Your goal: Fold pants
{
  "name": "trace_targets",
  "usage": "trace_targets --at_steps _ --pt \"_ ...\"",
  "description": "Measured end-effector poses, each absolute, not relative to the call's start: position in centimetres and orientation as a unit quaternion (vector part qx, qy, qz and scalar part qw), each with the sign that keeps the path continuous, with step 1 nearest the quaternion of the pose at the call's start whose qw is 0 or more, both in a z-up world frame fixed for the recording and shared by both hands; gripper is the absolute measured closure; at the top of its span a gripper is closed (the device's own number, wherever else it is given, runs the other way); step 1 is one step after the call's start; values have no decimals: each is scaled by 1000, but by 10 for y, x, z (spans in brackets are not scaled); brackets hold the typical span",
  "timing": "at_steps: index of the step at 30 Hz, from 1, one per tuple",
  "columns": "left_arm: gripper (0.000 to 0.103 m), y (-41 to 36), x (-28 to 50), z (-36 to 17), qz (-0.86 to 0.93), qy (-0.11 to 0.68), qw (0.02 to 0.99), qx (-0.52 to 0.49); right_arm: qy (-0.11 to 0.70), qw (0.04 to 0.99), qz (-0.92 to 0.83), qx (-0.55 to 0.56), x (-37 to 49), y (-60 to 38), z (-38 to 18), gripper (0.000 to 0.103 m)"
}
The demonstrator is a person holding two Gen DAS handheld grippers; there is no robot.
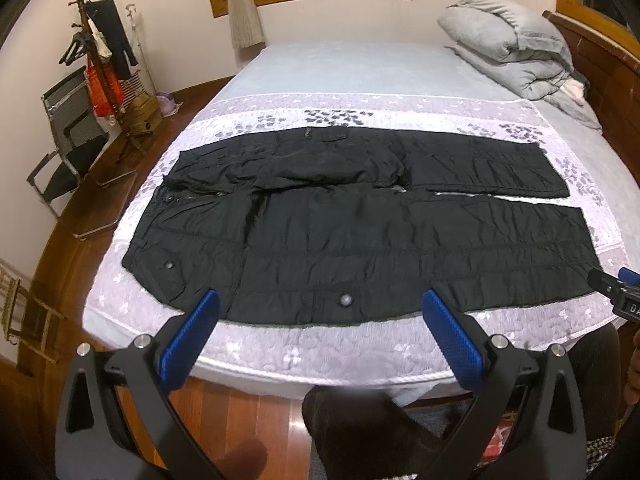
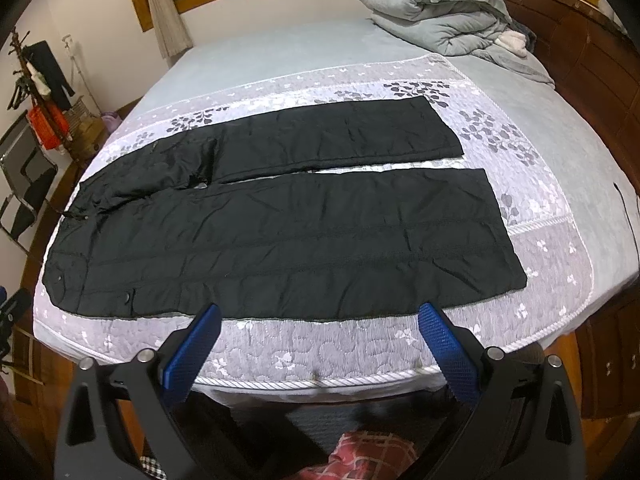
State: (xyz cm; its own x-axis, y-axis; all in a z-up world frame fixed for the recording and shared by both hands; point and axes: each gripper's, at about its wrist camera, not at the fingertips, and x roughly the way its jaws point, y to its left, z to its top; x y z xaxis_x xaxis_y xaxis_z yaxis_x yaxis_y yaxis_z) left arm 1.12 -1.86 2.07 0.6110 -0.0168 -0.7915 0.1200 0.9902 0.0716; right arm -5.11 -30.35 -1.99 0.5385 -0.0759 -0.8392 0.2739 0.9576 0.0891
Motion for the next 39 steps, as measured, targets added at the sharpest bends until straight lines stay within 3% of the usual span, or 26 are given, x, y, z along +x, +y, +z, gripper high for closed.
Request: trace_targets --at_steps 8,14,19,27,39 --pt "3 -5 73 7 -77 482 872 31 432 890 -65 133 -6 -394 13 3" --pt "3 -7 187 5 -132 510 848 54 449 881 -65 135 70 -499 20 3" --pt "3 -8 309 -19 -175 557 811 48 489 850 -62 183 150 -580 -17 3" --pt "3 -21 468 -89 -238 585 769 97 564 810 -32 159 243 -632 -102 3" --pt "3 -15 544 -161 -251 610 745 101 591 799 8 112 300 -620 -153 3"
